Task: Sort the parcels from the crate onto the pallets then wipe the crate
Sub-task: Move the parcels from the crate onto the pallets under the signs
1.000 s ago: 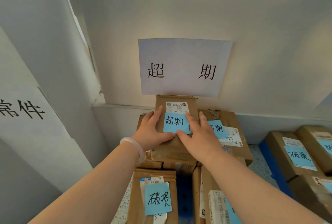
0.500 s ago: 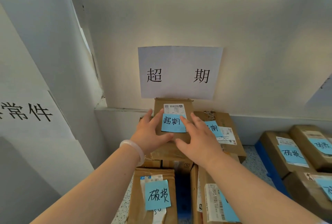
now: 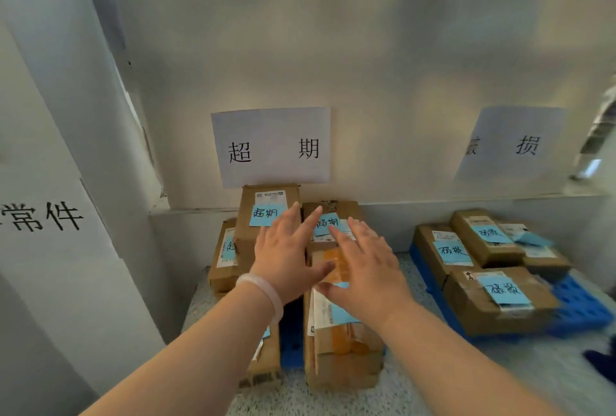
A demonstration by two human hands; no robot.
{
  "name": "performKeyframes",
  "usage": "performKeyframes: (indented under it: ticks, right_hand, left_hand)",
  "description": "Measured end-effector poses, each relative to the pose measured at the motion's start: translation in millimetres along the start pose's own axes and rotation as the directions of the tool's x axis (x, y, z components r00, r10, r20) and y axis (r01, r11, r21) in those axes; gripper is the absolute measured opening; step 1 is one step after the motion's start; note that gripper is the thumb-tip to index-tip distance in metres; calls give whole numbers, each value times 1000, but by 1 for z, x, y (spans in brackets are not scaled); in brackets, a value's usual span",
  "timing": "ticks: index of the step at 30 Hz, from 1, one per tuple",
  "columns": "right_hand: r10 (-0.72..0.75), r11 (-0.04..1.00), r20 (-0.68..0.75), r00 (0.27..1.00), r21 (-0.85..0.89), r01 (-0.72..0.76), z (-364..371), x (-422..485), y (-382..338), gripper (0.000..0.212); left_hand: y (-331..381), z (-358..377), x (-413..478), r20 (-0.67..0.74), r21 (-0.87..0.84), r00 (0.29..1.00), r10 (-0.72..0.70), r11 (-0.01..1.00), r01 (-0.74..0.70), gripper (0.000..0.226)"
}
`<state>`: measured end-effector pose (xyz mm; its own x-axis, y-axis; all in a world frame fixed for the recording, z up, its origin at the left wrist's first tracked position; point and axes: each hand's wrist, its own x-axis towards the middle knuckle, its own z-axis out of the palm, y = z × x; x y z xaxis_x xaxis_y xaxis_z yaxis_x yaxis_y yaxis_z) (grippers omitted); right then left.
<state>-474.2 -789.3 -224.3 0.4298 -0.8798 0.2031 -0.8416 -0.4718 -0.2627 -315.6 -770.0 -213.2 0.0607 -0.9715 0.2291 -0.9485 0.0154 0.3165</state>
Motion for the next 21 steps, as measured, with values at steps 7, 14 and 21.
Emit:
performKeyframes:
  ticks: [7, 14, 21]
  right_hand:
    - [188, 982, -30, 982, 11, -188, -43, -110, 77, 91]
    - [468, 881, -70, 881, -43, -471, -99, -269, 177, 92]
    - [679, 718, -163, 715, -52, -694, -148, -422, 242, 92]
  left_hand:
    - [118, 38, -35, 72, -42, 980, 187, 982, -184, 92]
    - [288, 87, -100, 173, -184, 882, 438, 894, -408, 90]
    - [442, 128, -175, 194, -267, 714, 673, 736, -622, 88]
